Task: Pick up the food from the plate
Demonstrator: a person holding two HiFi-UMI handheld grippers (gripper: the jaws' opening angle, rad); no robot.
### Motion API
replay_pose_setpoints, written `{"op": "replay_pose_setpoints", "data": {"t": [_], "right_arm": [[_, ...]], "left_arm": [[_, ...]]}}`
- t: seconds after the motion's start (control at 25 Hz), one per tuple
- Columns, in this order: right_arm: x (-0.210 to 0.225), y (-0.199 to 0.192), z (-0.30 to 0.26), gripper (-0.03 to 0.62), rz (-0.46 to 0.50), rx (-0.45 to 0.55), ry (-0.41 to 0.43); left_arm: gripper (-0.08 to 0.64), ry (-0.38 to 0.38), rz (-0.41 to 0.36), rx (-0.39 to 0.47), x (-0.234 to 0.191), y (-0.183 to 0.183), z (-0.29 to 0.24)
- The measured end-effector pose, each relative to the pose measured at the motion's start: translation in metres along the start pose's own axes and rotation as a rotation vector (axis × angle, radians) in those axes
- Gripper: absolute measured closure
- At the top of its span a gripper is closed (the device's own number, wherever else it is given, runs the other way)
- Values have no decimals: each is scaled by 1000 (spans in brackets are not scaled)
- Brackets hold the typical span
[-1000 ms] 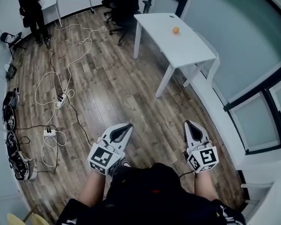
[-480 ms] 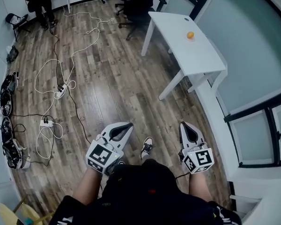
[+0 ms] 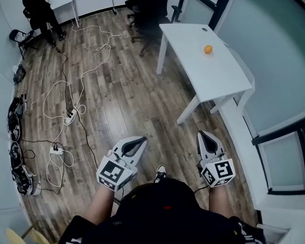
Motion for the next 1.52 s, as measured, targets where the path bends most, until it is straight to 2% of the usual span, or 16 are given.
{"op": "replay_pose_setpoints", "data": {"t": [0.24,0.52,0.76,0.96,1.16,1.52], "right_arm": [[99,-6,-33,569,-52,0,-36],[173,-13,-57,568,-79,9,-57],[193,-16,-80,569,-94,14,-92],[217,-20,-120,568,-101,10,-142],[221,-1,-172,568,-86,-12,-181],[213,36,-286,568,-81,-30,-241]], "left_arm": [[537,-15,-23,1,-18,25,-101],[537,-15,-26,-24,-26,43,-179],[537,-50,-25,-51,-49,46,-209],[537,-94,-29,-43,-97,47,-253],[537,-162,-58,-36,-160,63,-285],[537,-218,-72,-21,-288,90,-308]]}}
Point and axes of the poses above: the fingertips, and each gripper's own axes: z backward along the fingers, x to its right, y out of its top, the point moved 9 cm from there along z, backward along the fingers, and after that the axes turned 5 degrees about -y, right-handed, at the moved point
